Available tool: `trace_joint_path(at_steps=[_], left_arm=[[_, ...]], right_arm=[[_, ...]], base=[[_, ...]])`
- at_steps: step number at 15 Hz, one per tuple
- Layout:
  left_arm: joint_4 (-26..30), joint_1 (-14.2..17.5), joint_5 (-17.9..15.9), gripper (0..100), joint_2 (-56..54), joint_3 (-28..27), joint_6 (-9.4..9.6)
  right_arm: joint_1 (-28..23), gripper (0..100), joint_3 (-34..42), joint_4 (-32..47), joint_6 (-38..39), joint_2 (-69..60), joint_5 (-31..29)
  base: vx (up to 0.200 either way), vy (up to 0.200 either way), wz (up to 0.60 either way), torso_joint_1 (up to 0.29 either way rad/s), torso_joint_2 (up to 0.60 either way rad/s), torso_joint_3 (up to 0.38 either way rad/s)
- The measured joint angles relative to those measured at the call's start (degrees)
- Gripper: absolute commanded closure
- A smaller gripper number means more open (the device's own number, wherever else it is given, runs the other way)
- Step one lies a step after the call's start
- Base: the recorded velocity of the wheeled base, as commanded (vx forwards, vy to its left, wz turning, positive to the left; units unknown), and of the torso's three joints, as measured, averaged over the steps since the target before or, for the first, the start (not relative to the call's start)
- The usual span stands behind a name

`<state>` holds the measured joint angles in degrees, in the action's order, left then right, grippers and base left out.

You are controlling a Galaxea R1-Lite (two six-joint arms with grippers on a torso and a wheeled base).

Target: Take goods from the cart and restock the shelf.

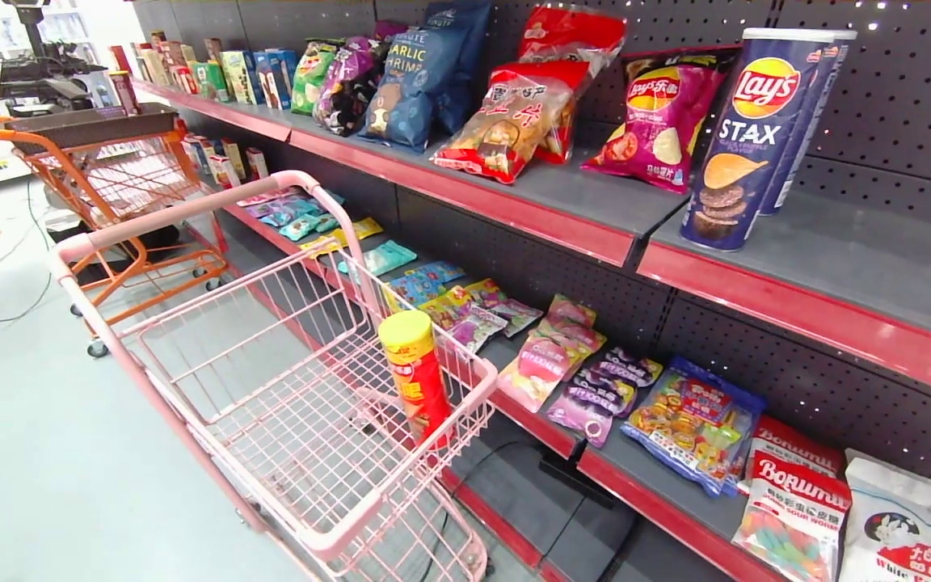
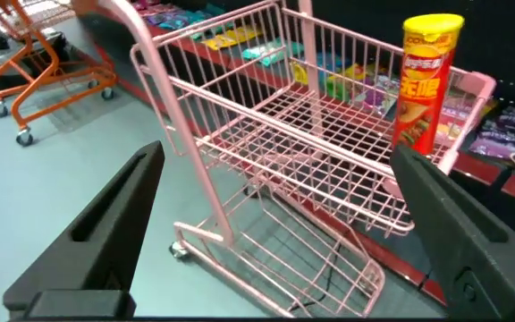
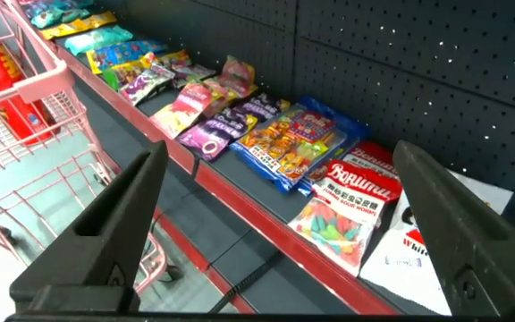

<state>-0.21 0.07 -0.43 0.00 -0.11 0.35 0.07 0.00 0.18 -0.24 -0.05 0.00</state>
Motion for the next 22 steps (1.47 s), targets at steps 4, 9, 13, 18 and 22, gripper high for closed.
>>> trace_joint_path(at_steps=[4,9,13,18,22], left_arm=[[-1.6,-0.1,0.3,0,6.3,-11.7,-3.55],[-19.2,-1.3,0.6,0,42.9,-26.1,-6.1],[-44.3,-6.6,-4.0,0,74.9,-24.8,-3.77],[-60.4,-16.8,-12.8,0,101.2,-24.8,-2.58],[-63.1,-19.4,-14.8,0,110.0,-26.6,-2.35]], right_arm=[[0.0,0,0.0,-0.1,0.1,0.0,0.0],[0.0,0,0.0,-0.1,0.0,0.0,0.0],[0.0,0,0.0,0.0,-0.2,0.0,0.0],[0.0,0,0.0,0.0,-0.3,0.0,0.0],[0.0,0,0.0,0.0,-0.4,0.0,0.0]], base=[[0.0,0.0,0.0,0.0,0.0,0.0],[0.0,0.0,0.0,0.0,0.0,0.0],[0.0,0.0,0.0,0.0,0.0,0.0],[0.0,0.0,0.0,0.0,0.0,0.0],[0.0,0.0,0.0,0.0,0.0,0.0]])
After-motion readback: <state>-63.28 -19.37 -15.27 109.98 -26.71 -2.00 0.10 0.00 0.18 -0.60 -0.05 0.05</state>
